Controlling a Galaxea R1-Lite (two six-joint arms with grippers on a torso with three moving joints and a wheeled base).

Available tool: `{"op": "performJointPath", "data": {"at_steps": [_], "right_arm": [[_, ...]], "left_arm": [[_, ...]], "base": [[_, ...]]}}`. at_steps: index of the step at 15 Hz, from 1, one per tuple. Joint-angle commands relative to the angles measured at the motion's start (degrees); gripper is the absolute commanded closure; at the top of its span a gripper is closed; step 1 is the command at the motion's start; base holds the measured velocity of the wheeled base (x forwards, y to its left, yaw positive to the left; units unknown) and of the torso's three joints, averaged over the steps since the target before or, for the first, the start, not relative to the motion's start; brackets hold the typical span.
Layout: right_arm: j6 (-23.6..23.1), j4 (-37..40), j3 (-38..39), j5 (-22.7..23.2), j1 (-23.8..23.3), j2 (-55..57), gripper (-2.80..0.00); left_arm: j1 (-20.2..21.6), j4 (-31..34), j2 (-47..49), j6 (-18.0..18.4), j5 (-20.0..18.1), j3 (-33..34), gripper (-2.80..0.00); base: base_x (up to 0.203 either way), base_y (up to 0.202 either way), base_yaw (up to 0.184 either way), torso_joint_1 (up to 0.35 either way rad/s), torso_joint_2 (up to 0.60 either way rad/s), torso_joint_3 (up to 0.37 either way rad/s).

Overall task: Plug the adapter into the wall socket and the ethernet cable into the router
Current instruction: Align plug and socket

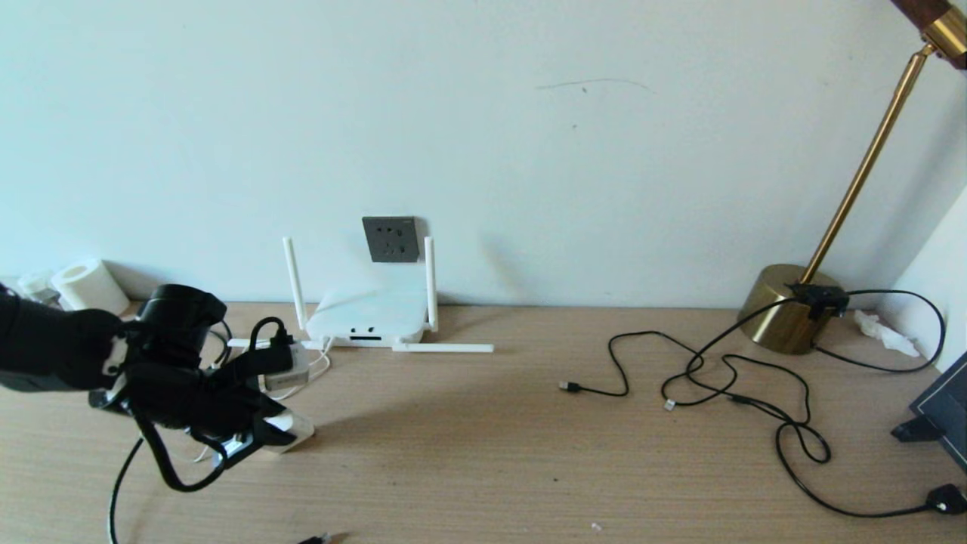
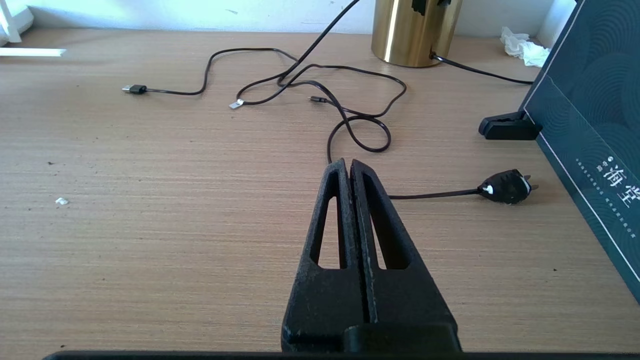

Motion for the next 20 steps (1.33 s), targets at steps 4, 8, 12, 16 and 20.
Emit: {"op": "performJointPath", "data": {"at_steps": [4,8,12,16,20], "right_arm": [[0.00,-0.06,0.00,0.00,0.00,-0.02,0.00],[0.00,-0.06,0.00,0.00,0.00,-0.02,0.00],[0.00,0.01,0.00,0.00,0.00,-0.02,0.00],[0.00,-0.05,0.00,0.00,0.00,-0.02,0.00],[0.00,0.01,0.00,0.00,0.00,-0.02,0.00]], "left_arm": [[0.00,-8.60,-3.23,-2.65,-4.27,3.35,0.00],[-2.01,-11.09,-14.86,-36.75,-9.90,-1.07,0.00],[-4.76,-14.81,-18.56,-68.39,1.50,-4.54,0.00],[-15.34,-44.54,-11.22,-76.87,20.95,6.88,0.00],[-23.28,-67.81,1.13,-76.16,34.16,11.98,0.00]], "base": [[0.000,0.000,0.000,0.000,0.00,0.000],[0.000,0.000,0.000,0.000,0.00,0.000],[0.000,0.000,0.000,0.000,0.00,0.000],[0.000,0.000,0.000,0.000,0.00,0.000],[0.000,0.000,0.000,0.000,0.00,0.000]]}}
